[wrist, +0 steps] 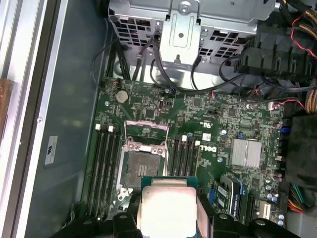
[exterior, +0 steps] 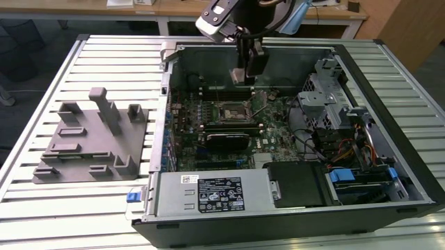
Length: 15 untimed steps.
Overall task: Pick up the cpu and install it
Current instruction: 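Place the cpu into insertion slot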
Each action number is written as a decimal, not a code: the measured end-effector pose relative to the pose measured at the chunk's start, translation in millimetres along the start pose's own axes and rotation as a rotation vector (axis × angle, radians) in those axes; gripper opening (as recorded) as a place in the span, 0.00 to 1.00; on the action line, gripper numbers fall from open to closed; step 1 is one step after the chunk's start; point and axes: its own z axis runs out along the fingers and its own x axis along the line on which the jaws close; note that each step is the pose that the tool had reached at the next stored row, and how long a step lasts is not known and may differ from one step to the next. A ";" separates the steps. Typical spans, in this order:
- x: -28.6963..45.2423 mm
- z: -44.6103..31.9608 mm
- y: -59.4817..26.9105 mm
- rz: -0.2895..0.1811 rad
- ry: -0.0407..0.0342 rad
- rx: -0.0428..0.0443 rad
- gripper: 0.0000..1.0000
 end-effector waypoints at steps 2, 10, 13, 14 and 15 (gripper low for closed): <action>0.0 1.4 -0.1 0.000 0.0001 0.0000 0.53; -0.1 8.0 -0.5 0.000 0.0001 0.0000 0.53; -0.2 10.5 -0.7 0.000 0.0001 0.0000 0.53; -0.2 11.2 -0.8 0.000 0.0001 0.0000 0.53; -0.2 12.0 -0.8 0.000 0.0002 0.0000 0.53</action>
